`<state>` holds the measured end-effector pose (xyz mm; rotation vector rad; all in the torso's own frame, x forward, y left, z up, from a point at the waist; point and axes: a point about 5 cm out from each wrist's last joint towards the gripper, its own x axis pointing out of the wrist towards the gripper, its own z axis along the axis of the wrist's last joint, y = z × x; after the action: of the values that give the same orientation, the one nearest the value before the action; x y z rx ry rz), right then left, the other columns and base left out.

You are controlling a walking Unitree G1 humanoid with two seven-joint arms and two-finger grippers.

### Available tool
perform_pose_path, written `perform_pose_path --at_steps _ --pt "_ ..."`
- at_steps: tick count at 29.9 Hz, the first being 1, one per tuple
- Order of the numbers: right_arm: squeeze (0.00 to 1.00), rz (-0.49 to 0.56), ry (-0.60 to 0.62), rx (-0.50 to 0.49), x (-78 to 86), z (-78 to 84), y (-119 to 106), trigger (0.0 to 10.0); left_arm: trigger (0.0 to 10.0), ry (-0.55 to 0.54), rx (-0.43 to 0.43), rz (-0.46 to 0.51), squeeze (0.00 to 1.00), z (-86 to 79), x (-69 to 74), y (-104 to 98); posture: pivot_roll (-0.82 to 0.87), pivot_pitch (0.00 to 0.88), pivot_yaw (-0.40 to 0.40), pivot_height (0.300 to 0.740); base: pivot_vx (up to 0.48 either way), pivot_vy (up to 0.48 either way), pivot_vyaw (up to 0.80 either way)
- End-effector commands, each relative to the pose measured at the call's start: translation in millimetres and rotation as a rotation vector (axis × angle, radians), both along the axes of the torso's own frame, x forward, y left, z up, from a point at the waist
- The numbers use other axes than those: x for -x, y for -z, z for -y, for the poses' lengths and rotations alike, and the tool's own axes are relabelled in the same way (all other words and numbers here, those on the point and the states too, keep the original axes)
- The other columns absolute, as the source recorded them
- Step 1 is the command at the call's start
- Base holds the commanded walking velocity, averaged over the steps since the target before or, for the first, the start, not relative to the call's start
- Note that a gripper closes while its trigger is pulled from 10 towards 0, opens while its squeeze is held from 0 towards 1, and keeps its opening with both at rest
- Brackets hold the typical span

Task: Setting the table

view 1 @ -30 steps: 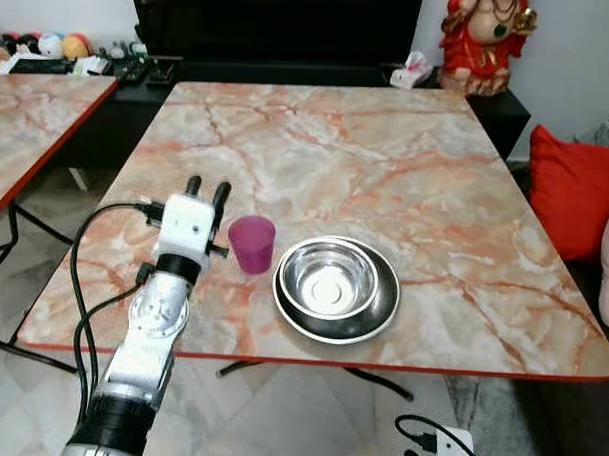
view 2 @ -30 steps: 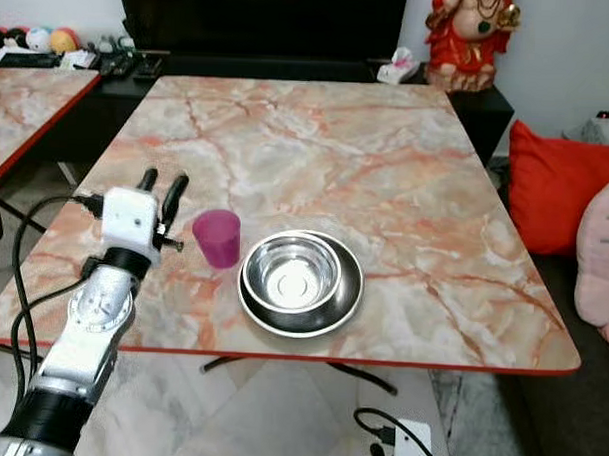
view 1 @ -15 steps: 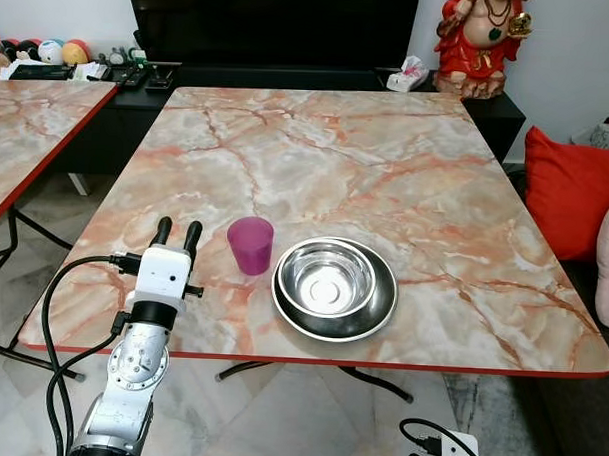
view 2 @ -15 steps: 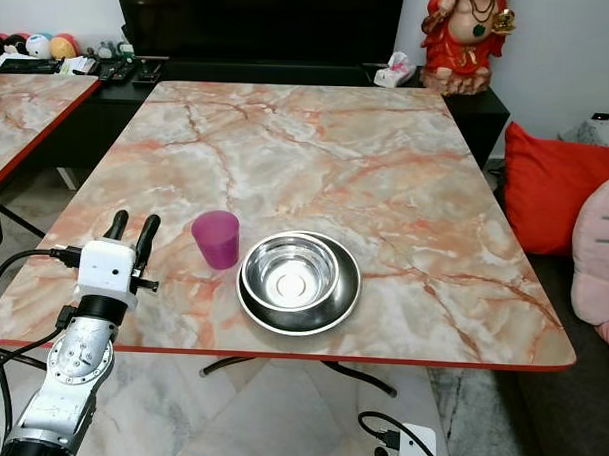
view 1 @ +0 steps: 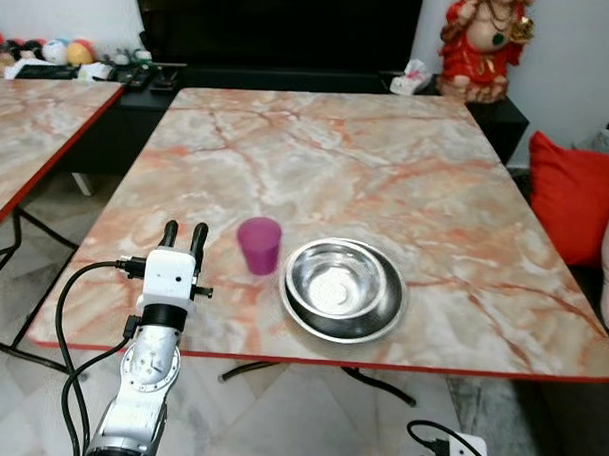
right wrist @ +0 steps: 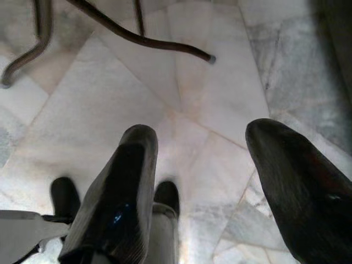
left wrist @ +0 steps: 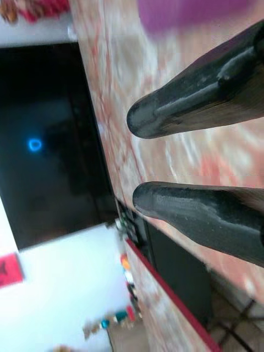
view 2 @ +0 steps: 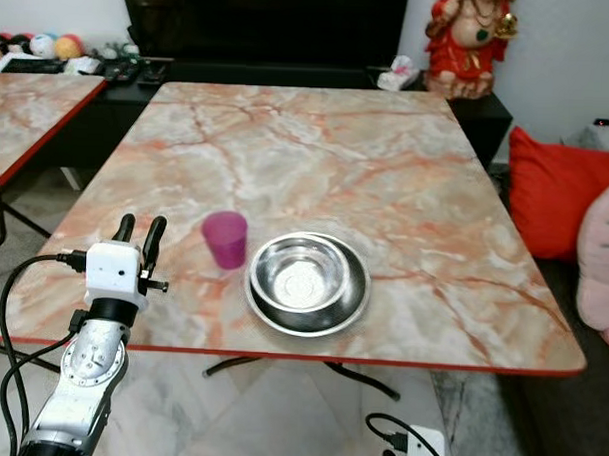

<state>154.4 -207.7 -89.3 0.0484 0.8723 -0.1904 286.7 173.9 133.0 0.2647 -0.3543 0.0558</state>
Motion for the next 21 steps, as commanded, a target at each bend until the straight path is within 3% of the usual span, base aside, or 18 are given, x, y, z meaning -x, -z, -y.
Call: perform_pose_path --at_steps 1,16,21 --pt "0.00 -0.003 -0.007 -0.023 -0.4 -8.1 1.3 10.0 10.0 -0.025 -0.005 0.005 0.00 -6.0 -0.9 -2.6 -0.02 0.000 0.010 0.740 0.000 0.480 0.00" --pt "0.00 0.022 -0.018 -0.020 -4.4 -10.0 -0.7 10.0 10.0 -0.017 0.009 0.006 0.00 -2.4 -5.6 -6.8 -0.01 0.000 0.020 0.740 0.000 0.480 0.00" --pt "0.00 0.022 -0.020 -0.016 -5.1 -10.9 -0.8 10.0 10.0 -0.012 0.010 0.010 0.00 -1.4 -6.8 -8.4 -0.01 0.000 0.022 0.740 0.000 0.480 0.80"
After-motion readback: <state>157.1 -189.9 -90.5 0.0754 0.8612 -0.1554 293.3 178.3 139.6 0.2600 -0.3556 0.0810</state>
